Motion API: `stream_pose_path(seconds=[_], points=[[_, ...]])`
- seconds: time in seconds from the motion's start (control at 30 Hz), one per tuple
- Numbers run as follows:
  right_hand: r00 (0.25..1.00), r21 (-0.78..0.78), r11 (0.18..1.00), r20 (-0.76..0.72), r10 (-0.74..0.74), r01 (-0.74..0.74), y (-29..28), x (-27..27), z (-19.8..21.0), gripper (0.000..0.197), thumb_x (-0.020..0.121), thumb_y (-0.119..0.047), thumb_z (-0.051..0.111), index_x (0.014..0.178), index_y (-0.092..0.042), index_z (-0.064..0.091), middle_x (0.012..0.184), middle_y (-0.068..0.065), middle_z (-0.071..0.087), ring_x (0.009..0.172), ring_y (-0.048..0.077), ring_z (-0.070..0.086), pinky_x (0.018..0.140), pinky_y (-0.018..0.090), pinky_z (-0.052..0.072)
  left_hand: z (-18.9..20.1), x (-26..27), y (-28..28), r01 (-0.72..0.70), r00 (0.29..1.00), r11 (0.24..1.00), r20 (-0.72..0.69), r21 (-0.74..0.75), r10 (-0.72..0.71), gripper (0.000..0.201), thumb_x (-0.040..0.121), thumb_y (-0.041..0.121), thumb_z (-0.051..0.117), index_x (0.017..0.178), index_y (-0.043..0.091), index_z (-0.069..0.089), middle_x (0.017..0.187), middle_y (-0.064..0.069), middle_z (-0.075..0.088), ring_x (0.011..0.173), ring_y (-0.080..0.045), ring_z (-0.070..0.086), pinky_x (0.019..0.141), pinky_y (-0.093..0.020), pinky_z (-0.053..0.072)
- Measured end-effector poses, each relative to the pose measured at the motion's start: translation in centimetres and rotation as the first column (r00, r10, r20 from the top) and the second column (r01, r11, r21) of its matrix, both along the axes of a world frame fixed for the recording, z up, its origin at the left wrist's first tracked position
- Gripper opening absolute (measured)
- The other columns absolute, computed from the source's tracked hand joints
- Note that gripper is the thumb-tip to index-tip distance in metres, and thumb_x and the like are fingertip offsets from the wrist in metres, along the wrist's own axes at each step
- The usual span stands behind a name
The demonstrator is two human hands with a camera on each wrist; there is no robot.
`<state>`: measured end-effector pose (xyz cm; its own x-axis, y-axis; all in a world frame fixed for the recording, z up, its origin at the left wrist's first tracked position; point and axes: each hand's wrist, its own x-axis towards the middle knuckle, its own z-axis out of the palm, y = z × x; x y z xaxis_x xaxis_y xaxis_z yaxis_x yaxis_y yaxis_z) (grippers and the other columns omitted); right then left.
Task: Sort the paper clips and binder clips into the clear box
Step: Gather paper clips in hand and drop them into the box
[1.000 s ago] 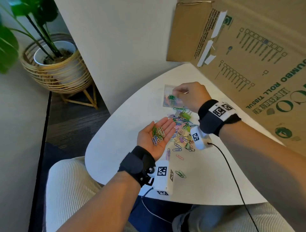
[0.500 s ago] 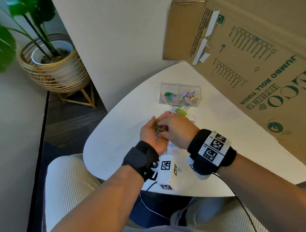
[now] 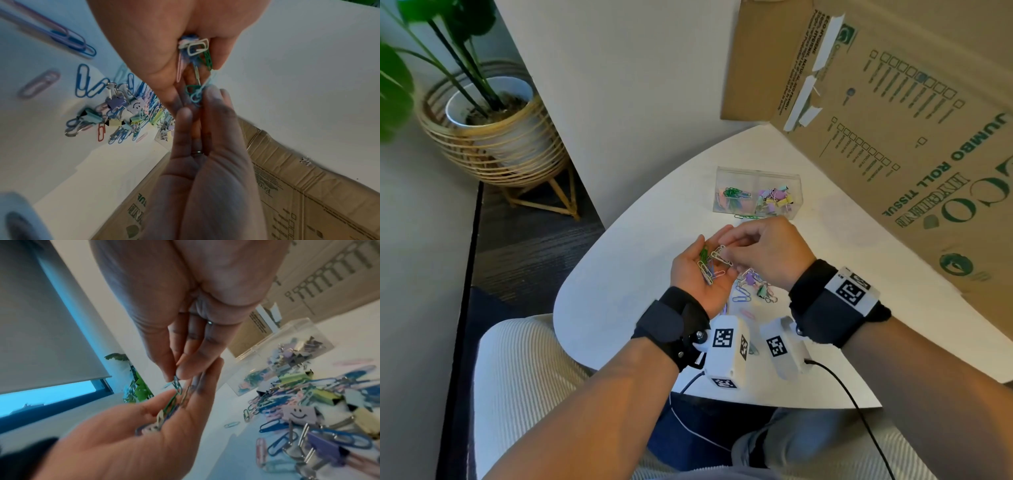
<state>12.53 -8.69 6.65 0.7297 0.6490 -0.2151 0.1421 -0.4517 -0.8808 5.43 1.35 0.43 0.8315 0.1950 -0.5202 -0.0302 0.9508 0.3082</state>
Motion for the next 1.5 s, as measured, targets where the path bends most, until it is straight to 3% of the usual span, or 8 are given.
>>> stream_pose_path(seconds=[0.13, 0.5, 0.67, 0.83, 1.03, 1.17, 1.33, 1.5], points=[[0.994, 0.094, 0.991, -0.064, -0.088, 0.094, 0.4, 1.6, 0.6, 0.012, 0.079, -0.001, 0.076, 0.09, -0.007, 0.075, 0.076, 0.01, 0.072, 0.057, 0.014, 0.062, 0.067, 0.028, 0.059, -0.3, -0.1, 0.1, -0.041, 0.999, 0.998, -0.016, -0.052, 0.04, 0.046, 0.101, 0.027, 0.033, 0.1, -0.004, 0.067, 0.099, -0.022, 0.07, 0.087, -0.033, 0.07, 0.086, -0.042, 0.053], [0.917, 0.041, 0.926, 0.13, -0.378, 0.376, 6.0, 10.3, -0.3, 0.009, 0.078, -0.011, 0.076, 0.084, -0.018, 0.076, 0.072, 0.003, 0.07, 0.061, 0.017, 0.061, 0.079, 0.037, 0.06, -0.9, -1.0, 1.2, -0.045, 0.999, 0.995, -0.019, -0.088, 0.044, 0.043, 0.1, 0.027, 0.035, 0.117, -0.004, 0.059, 0.117, -0.023, 0.065, 0.101, -0.034, 0.067, 0.089, -0.044, 0.053], [0.951, -0.263, 0.938, 0.271, -0.151, 0.224, 6.1, 10.4, -1.6, 0.023, 0.085, -0.025, 0.071, 0.107, -0.018, 0.074, 0.11, 0.0, 0.071, 0.103, 0.017, 0.065, 0.097, 0.028, 0.05, -0.8, -1.1, 1.8, -0.054, 0.998, 0.995, -0.011, -0.082, 0.054, 0.041, 0.099, 0.025, 0.037, 0.116, -0.004, 0.06, 0.116, -0.023, 0.066, 0.101, -0.034, 0.067, 0.089, -0.044, 0.053], [0.941, -0.121, 0.991, 0.322, 0.102, -0.065, 4.5, 4.5, 0.7, 0.012, 0.091, -0.021, 0.064, 0.096, -0.018, 0.074, 0.092, -0.008, 0.071, 0.087, 0.007, 0.065, 0.086, 0.027, 0.053, -0.8, -0.9, 2.0, -0.091, 0.996, 0.993, -0.007, -0.082, 0.09, 0.038, 0.098, 0.023, 0.038, 0.114, -0.004, 0.061, 0.114, -0.022, 0.066, 0.098, -0.034, 0.068, 0.089, -0.044, 0.053], [0.834, -0.473, 0.819, 0.264, 0.484, -0.325, 2.6, -0.8, 1.3, 0.023, 0.08, -0.042, 0.071, 0.089, -0.021, 0.072, 0.08, -0.002, 0.069, 0.075, 0.013, 0.062, 0.07, 0.03, 0.049, 0.6, -0.1, 1.9, -0.071, 0.996, 0.997, 0.043, -0.014, 0.072, 0.044, 0.101, 0.028, 0.032, 0.123, 0.002, 0.058, 0.122, -0.016, 0.064, 0.112, -0.029, 0.059, 0.1, -0.04, 0.044], [0.794, -0.519, 0.802, 0.334, 0.508, -0.295, 2.9, -1.8, 0.8, 0.024, 0.084, -0.025, 0.062, 0.062, -0.028, 0.054, 0.066, -0.003, 0.056, 0.071, 0.02, 0.051, 0.065, 0.031, 0.041, 0.7, -0.1, 1.1, -0.07, 0.996, 0.997, 0.053, -0.014, 0.07, 0.045, 0.1, 0.03, 0.031, 0.122, 0.003, 0.06, 0.124, -0.015, 0.063, 0.124, -0.031, 0.052, 0.112, -0.045, 0.032], [0.862, -0.381, 0.894, 0.343, 0.373, -0.236, 2.0, -1.8, 0.8, 0.018, 0.084, -0.017, 0.067, 0.098, -0.021, 0.077, 0.091, -0.001, 0.075, 0.086, 0.014, 0.066, 0.081, 0.027, 0.051, 1.1, -0.3, 1.0, -0.071, 0.996, 0.997, 0.058, -0.004, 0.071, 0.046, 0.101, 0.03, 0.029, 0.126, 0.003, 0.057, 0.126, -0.016, 0.062, 0.122, -0.033, 0.053, 0.105, -0.044, 0.038], [0.951, -0.188, 0.969, 0.234, 0.201, -0.158, 1.3, -0.9, 1.6, 0.012, 0.081, -0.017, 0.075, 0.093, -0.017, 0.078, 0.079, 0.001, 0.074, 0.071, 0.013, 0.068, 0.075, 0.028, 0.056, 1.5, -0.1, 0.9, -0.05, 0.997, 0.999, 0.056, 0.02, 0.049, 0.045, 0.101, 0.029, 0.03, 0.124, 0.002, 0.058, 0.127, -0.017, 0.061, 0.108, -0.032, 0.061, 0.087, -0.041, 0.048]])
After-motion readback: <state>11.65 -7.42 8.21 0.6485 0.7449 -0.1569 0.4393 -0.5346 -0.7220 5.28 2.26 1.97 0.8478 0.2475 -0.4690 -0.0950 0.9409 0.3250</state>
